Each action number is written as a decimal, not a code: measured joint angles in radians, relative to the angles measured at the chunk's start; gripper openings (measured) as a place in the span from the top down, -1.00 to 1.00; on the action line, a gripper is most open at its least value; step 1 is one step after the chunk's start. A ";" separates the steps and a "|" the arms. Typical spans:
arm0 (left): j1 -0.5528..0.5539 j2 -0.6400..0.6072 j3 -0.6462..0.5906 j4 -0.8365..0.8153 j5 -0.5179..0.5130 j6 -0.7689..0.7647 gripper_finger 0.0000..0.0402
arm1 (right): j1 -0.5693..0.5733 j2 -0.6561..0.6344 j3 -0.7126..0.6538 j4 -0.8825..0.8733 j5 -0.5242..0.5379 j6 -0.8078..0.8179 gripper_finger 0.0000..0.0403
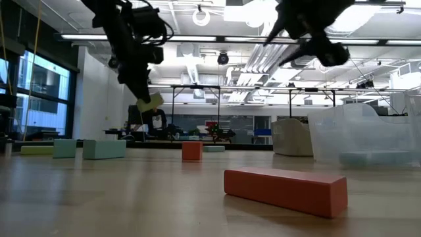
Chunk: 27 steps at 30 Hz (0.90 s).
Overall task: Sort & place blocks by color
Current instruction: Put the light green block into the gray bin
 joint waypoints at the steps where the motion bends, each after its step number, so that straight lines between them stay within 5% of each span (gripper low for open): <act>1: -0.014 0.000 0.004 0.007 0.000 0.010 1.00 | -0.015 0.000 0.000 0.023 0.000 -0.002 0.06; 27: -0.159 0.004 0.293 0.086 -0.028 0.233 1.00 | -0.251 0.000 0.000 0.756 -0.037 -0.384 0.06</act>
